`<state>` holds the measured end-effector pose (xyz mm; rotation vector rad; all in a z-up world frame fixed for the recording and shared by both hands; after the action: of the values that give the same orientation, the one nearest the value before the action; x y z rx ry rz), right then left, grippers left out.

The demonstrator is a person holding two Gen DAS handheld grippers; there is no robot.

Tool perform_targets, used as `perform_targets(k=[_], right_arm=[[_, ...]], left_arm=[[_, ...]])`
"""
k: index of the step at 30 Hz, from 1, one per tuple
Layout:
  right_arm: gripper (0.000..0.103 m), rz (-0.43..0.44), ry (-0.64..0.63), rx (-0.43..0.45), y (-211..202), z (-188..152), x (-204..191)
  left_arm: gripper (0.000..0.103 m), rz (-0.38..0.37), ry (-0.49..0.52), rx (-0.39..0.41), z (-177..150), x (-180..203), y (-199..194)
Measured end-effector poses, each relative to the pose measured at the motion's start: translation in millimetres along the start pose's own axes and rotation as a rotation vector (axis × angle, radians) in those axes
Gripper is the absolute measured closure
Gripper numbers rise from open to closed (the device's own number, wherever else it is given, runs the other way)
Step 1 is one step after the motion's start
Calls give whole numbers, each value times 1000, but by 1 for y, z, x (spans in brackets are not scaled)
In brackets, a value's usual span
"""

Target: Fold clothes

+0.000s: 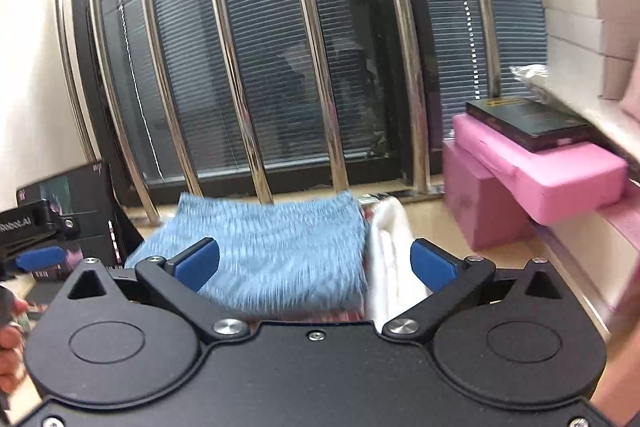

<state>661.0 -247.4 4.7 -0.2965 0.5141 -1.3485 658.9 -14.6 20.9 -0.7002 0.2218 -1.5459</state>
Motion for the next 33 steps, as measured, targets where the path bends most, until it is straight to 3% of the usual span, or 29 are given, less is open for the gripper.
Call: perform_targets(k=[5, 16, 27, 33], right_arm=[[0, -33, -8, -43, -29, -37, -12], [0, -27, -59, -104, -118, -123, -50], [0, 45, -98, -112, -218, -209, -76], [0, 47, -146, -104, -265, -251, -84]], left_arm=[[0, 63, 52, -24, -35, -8, -36], [0, 57, 114, -70, -117, -18, -130], [0, 18, 82, -100, -212, -43, -229], [0, 55, 120, -81, -250, -57, -279]])
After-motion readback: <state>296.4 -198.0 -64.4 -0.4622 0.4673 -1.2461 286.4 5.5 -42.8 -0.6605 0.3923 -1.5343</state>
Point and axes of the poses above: each gripper's, at about its wrist camera, not at the fingertips, and y roughly the way its jaws point, x to its right, z to its top, the point moved 7 cm from there along y, roughly the way its jaws point, and after that the axes turned 7 degrees about -x, right-handed, at the moved point
